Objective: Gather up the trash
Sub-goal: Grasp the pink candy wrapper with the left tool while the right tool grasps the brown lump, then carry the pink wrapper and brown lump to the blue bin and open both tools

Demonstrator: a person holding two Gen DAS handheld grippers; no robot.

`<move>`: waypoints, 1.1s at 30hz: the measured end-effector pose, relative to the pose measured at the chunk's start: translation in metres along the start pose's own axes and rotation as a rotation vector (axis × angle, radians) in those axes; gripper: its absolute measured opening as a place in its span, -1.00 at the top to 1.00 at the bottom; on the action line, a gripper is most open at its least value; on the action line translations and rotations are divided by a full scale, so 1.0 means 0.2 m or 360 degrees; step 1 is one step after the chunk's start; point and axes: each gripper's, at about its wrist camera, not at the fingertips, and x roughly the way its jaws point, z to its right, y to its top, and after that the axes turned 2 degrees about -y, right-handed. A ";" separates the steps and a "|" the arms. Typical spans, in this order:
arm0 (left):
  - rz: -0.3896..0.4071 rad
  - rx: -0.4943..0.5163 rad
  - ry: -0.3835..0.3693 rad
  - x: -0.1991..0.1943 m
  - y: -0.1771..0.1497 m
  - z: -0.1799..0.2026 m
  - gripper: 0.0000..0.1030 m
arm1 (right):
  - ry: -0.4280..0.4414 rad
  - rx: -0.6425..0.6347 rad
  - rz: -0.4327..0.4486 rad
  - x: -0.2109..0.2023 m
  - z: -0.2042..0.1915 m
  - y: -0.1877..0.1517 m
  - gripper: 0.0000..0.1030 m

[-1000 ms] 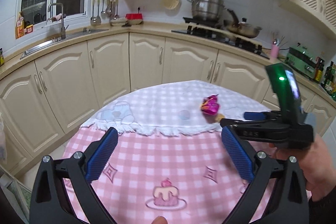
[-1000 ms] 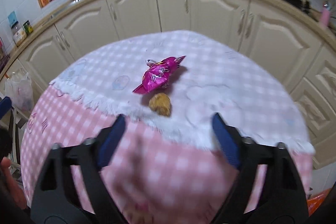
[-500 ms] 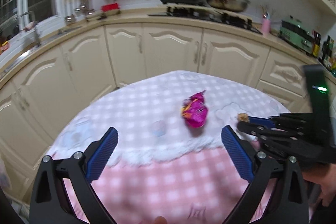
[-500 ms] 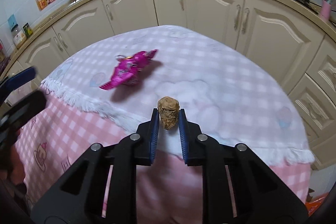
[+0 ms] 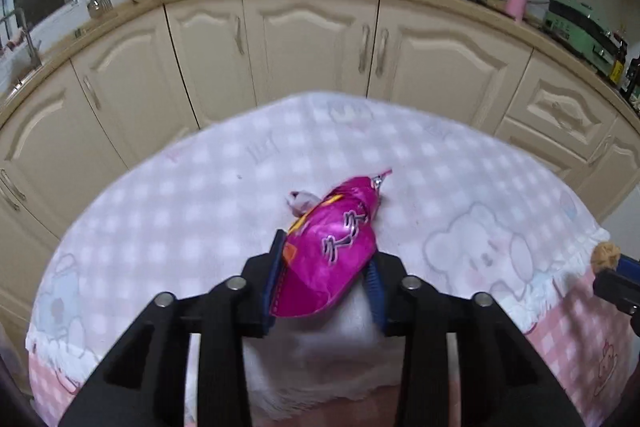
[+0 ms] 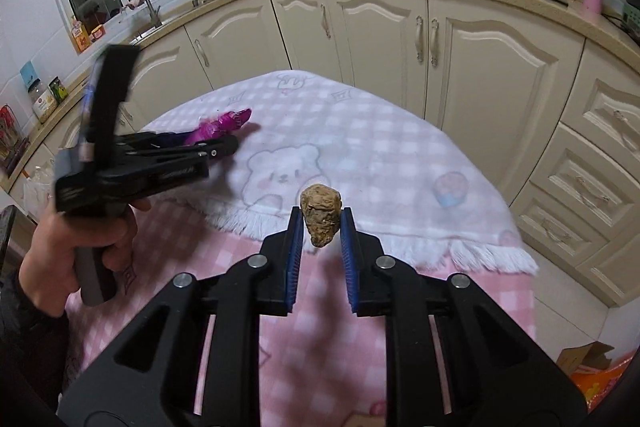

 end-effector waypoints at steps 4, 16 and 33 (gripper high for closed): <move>0.0069 0.0002 -0.0040 -0.13 -0.06 0.05 0.36 | 0.0008 0.0000 0.0050 -0.12 -0.03 -0.04 0.63; 0.0450 -0.0090 -0.0213 -0.91 -0.42 0.23 0.36 | -0.0001 -0.0049 0.0281 -0.70 -0.17 -0.22 0.63; 0.0783 0.0064 -0.0312 -1.61 -0.72 0.66 0.36 | -0.0121 -0.0042 0.0516 -1.34 -0.11 -0.48 0.63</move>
